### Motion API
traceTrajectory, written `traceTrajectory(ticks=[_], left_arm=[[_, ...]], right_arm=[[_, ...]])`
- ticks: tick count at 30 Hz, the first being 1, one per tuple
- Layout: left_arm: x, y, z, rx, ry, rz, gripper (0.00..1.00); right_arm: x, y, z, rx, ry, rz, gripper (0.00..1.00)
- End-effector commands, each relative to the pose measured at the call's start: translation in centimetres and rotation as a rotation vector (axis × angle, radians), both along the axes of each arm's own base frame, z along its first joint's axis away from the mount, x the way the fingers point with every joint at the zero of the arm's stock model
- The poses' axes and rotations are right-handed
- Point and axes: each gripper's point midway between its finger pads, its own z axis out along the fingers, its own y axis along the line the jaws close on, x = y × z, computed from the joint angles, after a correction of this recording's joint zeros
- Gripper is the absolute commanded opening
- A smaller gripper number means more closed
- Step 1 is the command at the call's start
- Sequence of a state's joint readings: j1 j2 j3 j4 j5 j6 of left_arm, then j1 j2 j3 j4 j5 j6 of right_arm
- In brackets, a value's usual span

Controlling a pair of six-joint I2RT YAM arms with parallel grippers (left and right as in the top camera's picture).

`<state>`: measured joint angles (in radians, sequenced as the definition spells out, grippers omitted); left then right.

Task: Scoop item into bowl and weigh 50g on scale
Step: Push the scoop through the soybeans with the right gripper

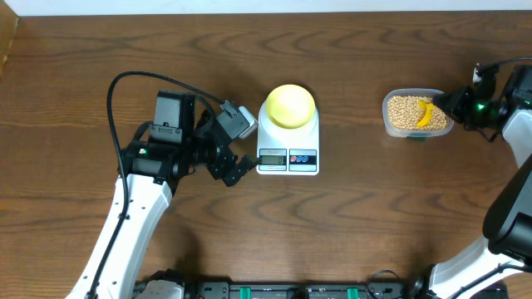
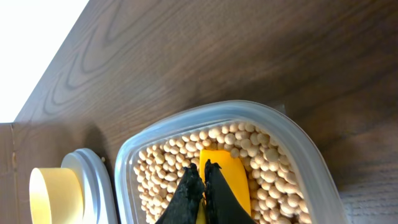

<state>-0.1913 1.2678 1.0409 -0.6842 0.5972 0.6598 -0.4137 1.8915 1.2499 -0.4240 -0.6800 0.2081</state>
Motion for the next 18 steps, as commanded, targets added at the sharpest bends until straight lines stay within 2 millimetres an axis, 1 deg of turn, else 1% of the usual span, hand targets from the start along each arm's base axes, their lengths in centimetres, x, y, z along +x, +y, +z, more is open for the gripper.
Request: traceTrajectory(ticks=[1, 9, 15, 18], left_arm=[[-0.2, -0.1, -0.4, -0.004, 0.01, -0.017, 0.98], [-0.2, -0.1, -0.4, -0.004, 0.009, -0.017, 0.98], [-0.2, -0.1, -0.4, -0.004, 0.009, -0.017, 0.98], [-0.2, -0.1, -0.4, -0.004, 0.01, -0.016, 0.98]], right_arm=[[-0.2, 0.4, -2.0, 0.002, 0.059, -0.019, 0.01], [0.0, 0.5, -2.4, 0.007, 0.074, -0.037, 0.01], [0.1, 1.3, -2.5, 0.007, 0.075, -0.018, 0.01], [0.1, 1.3, -2.7, -0.006, 0.082, -0.021, 0.01]])
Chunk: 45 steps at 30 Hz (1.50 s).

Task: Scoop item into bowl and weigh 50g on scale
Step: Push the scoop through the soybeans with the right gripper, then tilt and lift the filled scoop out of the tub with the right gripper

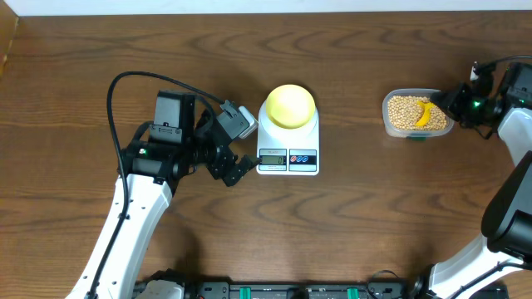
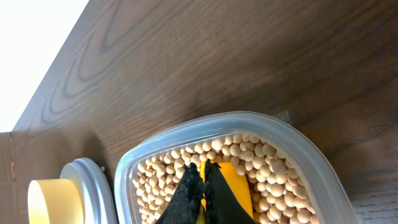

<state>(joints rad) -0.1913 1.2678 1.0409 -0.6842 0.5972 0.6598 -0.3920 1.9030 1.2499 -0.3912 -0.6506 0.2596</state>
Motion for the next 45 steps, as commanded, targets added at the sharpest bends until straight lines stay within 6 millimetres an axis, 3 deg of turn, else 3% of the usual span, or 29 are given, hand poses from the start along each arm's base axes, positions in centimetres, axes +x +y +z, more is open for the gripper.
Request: traceTrajectory(ticks=[1, 21, 45], left_arm=[[-0.2, -0.1, -0.4, -0.004, 0.009, -0.017, 0.98], [-0.2, -0.1, -0.4, -0.004, 0.01, -0.016, 0.98], [-0.2, -0.1, -0.4, -0.004, 0.009, -0.017, 0.98]], right_arm=[[-0.6, 1.0, -2.4, -0.01, 0.075, 0.005, 0.01], [-0.8, 1.1, -4.1, -0.01, 0.129, -0.015, 0.01], [-0.2, 0.9, -3.0, 0.064, 0.069, -0.009, 0.01]])
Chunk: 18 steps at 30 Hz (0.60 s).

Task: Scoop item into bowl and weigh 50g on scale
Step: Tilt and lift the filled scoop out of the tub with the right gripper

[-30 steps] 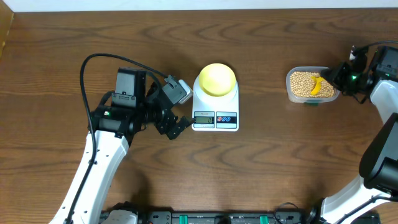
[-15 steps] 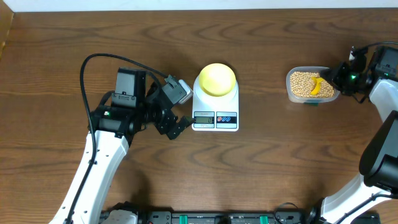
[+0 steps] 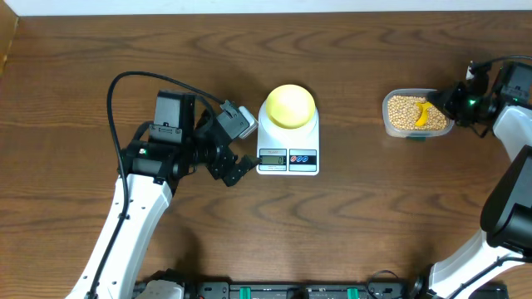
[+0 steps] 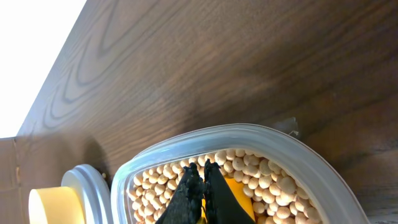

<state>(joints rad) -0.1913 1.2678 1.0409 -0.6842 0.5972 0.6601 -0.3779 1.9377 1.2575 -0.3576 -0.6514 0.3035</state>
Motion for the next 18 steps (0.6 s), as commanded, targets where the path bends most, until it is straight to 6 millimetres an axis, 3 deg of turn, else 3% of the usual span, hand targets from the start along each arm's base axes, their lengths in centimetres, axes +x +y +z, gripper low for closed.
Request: traceTrajectory(ticks=[1, 18], left_arm=[[-0.2, -0.1, -0.4, -0.004, 0.01, -0.016, 0.98], [-0.2, -0.1, -0.4, -0.004, 0.01, -0.016, 0.98]], right_arm=[[-0.9, 0.5, -2.1, 0.045, 0.054, 0.008, 0.01], [-0.5, 0.2, -1.0, 0.09, -0.006, 0.024, 0.01]])
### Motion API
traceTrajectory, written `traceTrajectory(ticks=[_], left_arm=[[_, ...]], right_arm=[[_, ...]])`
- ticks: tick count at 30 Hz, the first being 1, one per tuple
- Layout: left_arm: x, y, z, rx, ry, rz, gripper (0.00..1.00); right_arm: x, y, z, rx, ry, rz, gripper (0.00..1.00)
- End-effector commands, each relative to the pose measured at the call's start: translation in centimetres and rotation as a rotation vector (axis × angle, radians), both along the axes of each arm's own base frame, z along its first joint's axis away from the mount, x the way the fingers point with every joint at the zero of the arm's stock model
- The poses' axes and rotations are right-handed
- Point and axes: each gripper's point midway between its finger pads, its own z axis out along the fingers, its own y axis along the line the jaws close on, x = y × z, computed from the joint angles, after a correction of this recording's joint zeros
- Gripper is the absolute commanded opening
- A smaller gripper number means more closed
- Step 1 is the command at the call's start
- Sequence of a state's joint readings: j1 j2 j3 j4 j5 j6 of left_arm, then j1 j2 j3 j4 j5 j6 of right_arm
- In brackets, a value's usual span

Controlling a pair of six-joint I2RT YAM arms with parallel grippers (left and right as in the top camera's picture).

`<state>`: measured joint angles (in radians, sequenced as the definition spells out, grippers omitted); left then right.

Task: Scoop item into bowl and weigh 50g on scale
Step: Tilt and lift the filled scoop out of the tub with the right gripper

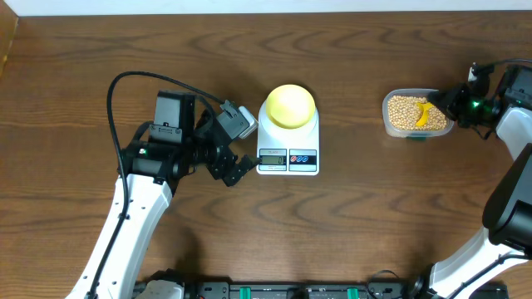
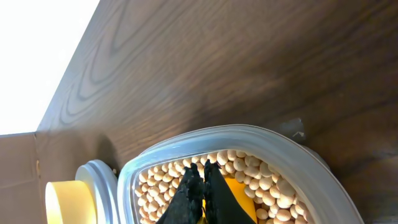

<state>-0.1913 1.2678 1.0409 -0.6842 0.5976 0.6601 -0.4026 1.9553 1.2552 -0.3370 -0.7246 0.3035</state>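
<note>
A clear plastic tub (image 1: 416,114) (image 2: 317,180) full of pale round beans stands at the table's right. A yellow scoop (image 1: 425,115) (image 2: 239,194) lies in the beans, and my right gripper (image 1: 455,101) (image 2: 202,167) is shut on its handle. A yellow bowl (image 1: 289,105) (image 2: 65,202) sits on the white scale (image 1: 288,134) at the middle. My left gripper (image 1: 241,168) rests by the scale's left side, near its display; its jaws stand slightly apart, holding nothing.
The white scale's rim (image 2: 102,180) shows beside the tub in the right wrist view. A black cable (image 1: 141,79) loops from the left arm. The table's far edge (image 1: 266,12) runs along the top.
My right gripper and the scoop have shifted only slightly over the beans. The left arm has not moved.
My right gripper stayed shut on the yellow scoop in the bean tub at each moment, with more of the scoop showing first and less of it later as beans lay round it. The bowl, scale and left arm kept their places.
</note>
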Motion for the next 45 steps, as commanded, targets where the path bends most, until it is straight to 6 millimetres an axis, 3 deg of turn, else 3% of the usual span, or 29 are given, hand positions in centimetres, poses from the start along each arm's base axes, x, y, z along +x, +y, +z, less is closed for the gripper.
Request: traceTrajectory(ticks=[1, 45], left_arm=[[-0.2, -0.1, -0.4, -0.004, 0.01, -0.016, 0.98], [-0.2, -0.1, -0.4, -0.004, 0.01, -0.016, 0.98]], right_arm=[[-0.4, 0.4, -0.9, 0.037, 0.012, 0.014, 0.01], [-0.7, -1.0, 2.2, 0.215, -0.111, 0.034, 0.01]])
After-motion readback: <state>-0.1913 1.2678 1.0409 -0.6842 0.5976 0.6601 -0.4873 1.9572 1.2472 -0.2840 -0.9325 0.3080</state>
